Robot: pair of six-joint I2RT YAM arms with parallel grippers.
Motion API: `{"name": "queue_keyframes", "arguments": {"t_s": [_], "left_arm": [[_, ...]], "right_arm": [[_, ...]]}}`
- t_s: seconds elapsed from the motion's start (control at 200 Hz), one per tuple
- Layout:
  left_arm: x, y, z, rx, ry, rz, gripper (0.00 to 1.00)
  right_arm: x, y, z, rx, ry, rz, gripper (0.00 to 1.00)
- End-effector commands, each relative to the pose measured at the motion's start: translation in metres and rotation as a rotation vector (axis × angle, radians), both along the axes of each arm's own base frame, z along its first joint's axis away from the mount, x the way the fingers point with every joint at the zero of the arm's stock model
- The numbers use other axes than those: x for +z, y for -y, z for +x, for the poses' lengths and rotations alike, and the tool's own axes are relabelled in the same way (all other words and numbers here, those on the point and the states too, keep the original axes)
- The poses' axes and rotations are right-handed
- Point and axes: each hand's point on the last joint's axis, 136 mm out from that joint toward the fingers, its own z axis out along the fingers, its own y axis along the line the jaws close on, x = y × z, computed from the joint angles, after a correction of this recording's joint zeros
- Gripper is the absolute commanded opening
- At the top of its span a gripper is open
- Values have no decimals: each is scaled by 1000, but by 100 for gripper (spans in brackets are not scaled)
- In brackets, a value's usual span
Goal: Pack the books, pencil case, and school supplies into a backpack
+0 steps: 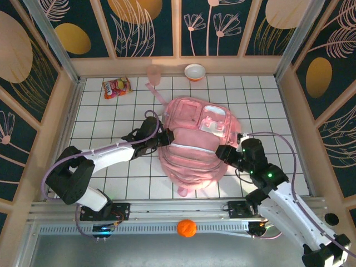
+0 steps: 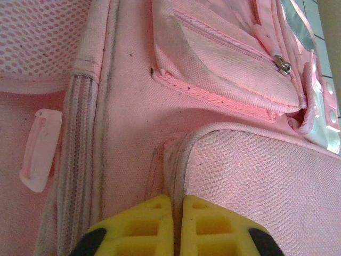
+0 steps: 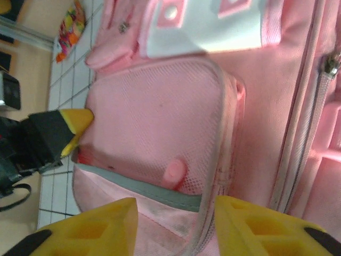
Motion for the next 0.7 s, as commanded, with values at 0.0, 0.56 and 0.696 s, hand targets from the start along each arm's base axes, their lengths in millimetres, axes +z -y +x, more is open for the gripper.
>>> {"name": "queue_keyframes", "arguments": {"t_s": [0.0, 0.56, 0.696], "left_arm": [[3, 5, -11, -15, -25, -66, 0], [4, -10, -55, 6, -87, -191, 0], [0, -15, -66, 14, -95, -193, 0]], "right_arm": [[-2, -15, 9, 26, -4, 73, 37], [-21, -21, 65, 39, 56, 14, 18], [-17, -24, 87, 59, 79, -2, 17]]}}
